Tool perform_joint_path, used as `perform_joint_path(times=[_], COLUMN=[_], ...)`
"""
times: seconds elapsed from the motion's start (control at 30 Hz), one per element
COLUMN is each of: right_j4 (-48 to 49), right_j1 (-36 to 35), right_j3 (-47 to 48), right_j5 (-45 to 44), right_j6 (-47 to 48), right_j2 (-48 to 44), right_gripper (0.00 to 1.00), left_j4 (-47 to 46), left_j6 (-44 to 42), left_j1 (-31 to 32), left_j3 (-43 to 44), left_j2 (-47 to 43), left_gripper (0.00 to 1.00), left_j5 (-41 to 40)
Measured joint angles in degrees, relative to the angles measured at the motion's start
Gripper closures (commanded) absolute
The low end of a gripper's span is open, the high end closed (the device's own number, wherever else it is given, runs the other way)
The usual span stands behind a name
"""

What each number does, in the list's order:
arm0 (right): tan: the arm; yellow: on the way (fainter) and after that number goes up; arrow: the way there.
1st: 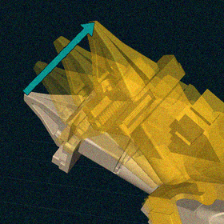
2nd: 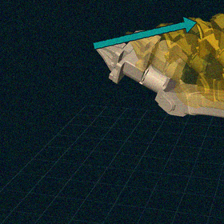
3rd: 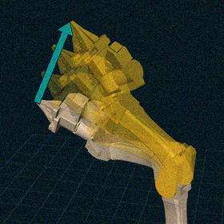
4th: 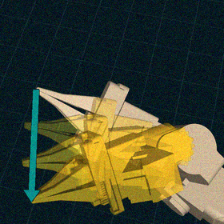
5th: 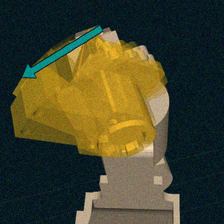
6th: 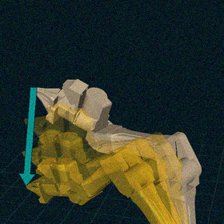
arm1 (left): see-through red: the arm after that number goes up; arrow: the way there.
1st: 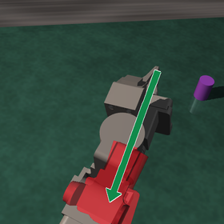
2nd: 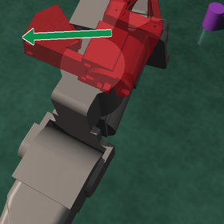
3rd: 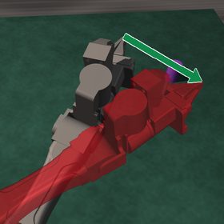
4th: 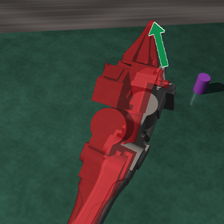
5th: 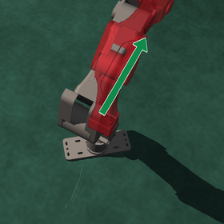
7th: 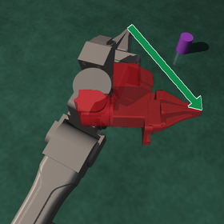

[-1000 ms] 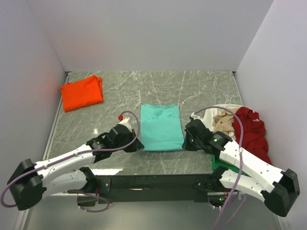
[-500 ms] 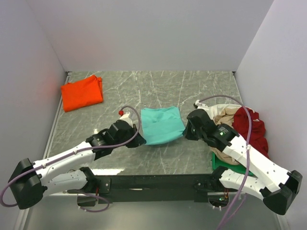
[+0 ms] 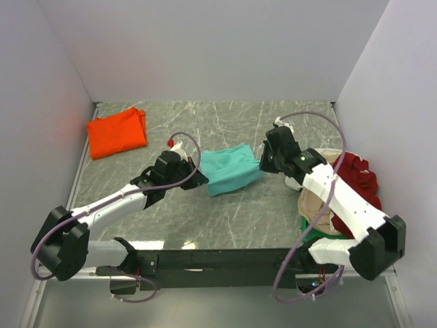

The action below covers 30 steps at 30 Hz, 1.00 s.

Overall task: Fold and stack the t-shirts
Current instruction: Fold the tshirt

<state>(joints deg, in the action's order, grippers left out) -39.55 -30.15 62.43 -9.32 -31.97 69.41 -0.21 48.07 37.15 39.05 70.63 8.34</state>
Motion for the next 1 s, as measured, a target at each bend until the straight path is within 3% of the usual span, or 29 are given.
perform_joint_path(times=[0.27, 0.47, 0.73, 1.0], right_j4=[2.75, 3.17, 2.67, 1.70], right_j1=[3.87, 5.20, 5.35, 3.65], right_j3=[7.93, 12.74, 13.03, 4.81], right_j5=[2.10, 2.43, 2.60, 3.15], right_j6=[3.58, 5.11, 5.55, 4.11], right_j2=[12.63, 17.33, 16.06, 4.42], right_gripper=[1.00, 1.00, 1.00, 1.00], left_j4=[-6.82, -8.24, -7.39, -2.49], left_j6=[-0.87, -1.88, -3.63, -5.01], left_j1=[-7.58, -9.20, -9.22, -8.20], left_j3=[2.86, 5.84, 8.02, 6.64], left_j2=[8.50, 12.31, 12.50, 5.77], left_gripper=[1.00, 1.00, 1.00, 0.99], left_j5=[7.13, 10.01, 11.41, 11.72])
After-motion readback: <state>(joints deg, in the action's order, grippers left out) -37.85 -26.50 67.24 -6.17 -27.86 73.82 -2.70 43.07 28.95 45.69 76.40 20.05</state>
